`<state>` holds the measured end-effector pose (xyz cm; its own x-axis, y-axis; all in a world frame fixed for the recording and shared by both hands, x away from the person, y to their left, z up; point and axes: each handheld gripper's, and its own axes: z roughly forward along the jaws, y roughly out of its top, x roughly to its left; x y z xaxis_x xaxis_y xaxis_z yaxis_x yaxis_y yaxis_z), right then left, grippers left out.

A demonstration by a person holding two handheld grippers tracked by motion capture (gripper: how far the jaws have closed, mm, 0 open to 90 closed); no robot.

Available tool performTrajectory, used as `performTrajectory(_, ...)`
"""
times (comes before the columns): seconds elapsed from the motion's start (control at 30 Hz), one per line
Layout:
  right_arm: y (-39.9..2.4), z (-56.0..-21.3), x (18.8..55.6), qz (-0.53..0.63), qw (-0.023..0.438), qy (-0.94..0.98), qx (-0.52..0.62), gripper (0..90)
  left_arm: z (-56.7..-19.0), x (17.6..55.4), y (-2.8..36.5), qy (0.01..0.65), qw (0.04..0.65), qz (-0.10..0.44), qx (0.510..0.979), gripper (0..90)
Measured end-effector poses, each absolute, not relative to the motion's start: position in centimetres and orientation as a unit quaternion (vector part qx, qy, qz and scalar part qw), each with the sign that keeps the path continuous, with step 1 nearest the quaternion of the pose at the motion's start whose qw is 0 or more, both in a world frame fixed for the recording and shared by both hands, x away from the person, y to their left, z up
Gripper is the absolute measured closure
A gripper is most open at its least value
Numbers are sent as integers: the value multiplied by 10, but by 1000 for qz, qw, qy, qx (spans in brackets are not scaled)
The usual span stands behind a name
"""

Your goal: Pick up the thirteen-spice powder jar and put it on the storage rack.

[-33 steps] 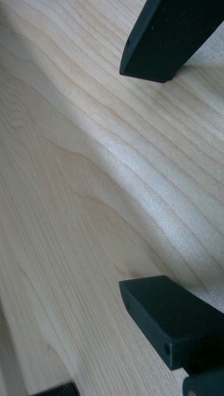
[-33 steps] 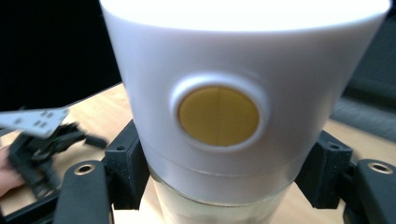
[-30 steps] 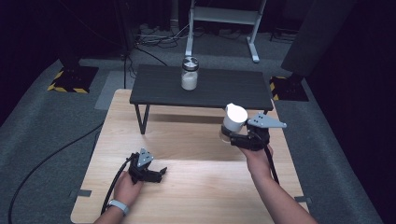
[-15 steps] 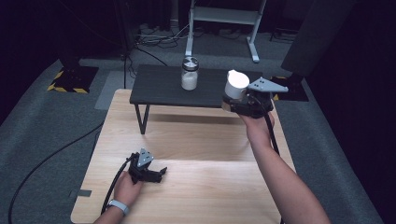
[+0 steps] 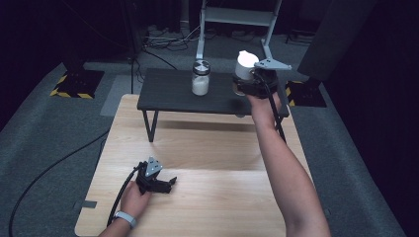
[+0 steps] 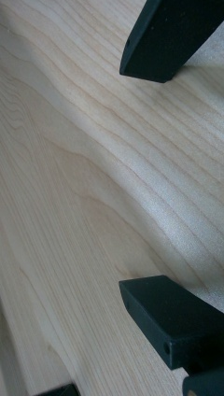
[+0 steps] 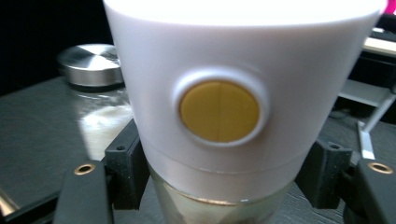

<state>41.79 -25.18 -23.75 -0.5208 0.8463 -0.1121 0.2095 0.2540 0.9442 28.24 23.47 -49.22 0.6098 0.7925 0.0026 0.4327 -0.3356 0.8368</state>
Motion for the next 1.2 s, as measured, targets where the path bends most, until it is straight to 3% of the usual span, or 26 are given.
performTrajectory(0.57,-248,-263,457,478,304,713,414,297,-492,282,235,388,427,212,789,5)
performTrajectory(0.7,-250,-262,458,480,300,715,409,205,-492,282,235,388,426,211,790,6)
performTrajectory(0.93,-257,-258,439,488,308,714,395,131,-493,282,235,388,428,212,788,6)
performTrajectory(1.2,-278,-265,394,495,304,729,363,124,-492,283,235,384,426,212,791,6)
